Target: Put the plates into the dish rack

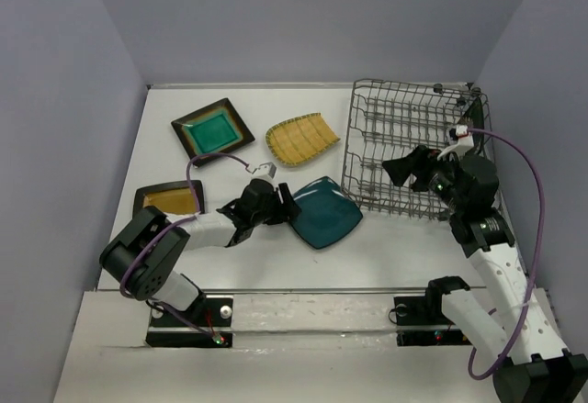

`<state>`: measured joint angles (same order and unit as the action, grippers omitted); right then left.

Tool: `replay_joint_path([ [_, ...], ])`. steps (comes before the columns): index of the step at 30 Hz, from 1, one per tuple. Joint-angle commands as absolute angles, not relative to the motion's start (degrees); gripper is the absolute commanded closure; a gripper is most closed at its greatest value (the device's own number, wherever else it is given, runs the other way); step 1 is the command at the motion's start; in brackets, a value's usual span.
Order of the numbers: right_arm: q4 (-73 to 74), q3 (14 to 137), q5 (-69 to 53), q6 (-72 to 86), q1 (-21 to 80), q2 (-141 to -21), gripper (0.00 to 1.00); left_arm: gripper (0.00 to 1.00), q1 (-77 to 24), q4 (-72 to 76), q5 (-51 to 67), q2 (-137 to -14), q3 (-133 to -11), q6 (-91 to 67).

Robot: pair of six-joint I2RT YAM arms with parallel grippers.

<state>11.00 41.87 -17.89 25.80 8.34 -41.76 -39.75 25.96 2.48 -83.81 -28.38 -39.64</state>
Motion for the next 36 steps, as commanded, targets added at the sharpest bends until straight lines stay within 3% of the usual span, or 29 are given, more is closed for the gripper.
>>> replay_joint_path([
  [1, 5.5, 41.3, -21.0, 27.2, 8.8, -41.0, 0.16, 0.33, -38.4, 34.0, -2.5, -86.0, -28.6, -39.5],
  [8, 4.2, 40.1, -21.4, 28.3, 8.8, -41.2, 0.17, 0.48, -36.4, 44.2, 3.3, -90.8, -25.8, -40.9],
  [10, 3.7, 39.8, -21.1, 28.7, 8.8, -41.4, 0.17, 0.6, -36.4, 46.5, 4.3, -92.0, -25.4, -41.0],
  [11, 3.4, 39.7, -21.2, 28.8, 8.8, -41.2, 0.17, 0.76, -36.4, 46.8, 4.3, -92.1, -25.1, -41.0],
  [13, 3.3, 39.8, -21.2, 29.0, 8.8, -41.4, 0.18, 0.94, -35.8, 46.9, 3.9, -91.5, -24.2, -40.8],
  [21, 2.0, 38.8, -21.6, 29.8, 8.8, -42.7, 0.18, 0.95, -32.3, 43.3, 5.2, -81.2, -18.6, -39.6],
  [26, 1.6, 40.1, -24.8, 29.4, 10.0, -45.1, 0.18, 0.94, -30.5, 33.4, 4.7, -66.0, -17.6, -38.8],
  [30, 1.1, 41.5, -26.5, 27.8, 14.3, -48.9, 0.17, 0.94, -28.9, 26.2, 6.1, -55.9, -18.8, -37.7],
  [36, -4.8, 43.4, -30.1, 25.8, 22.1, -57.7, 0.16, 0.95, -23.6, 24.3, 15.6, -52.2, -21.5, -38.1],
])
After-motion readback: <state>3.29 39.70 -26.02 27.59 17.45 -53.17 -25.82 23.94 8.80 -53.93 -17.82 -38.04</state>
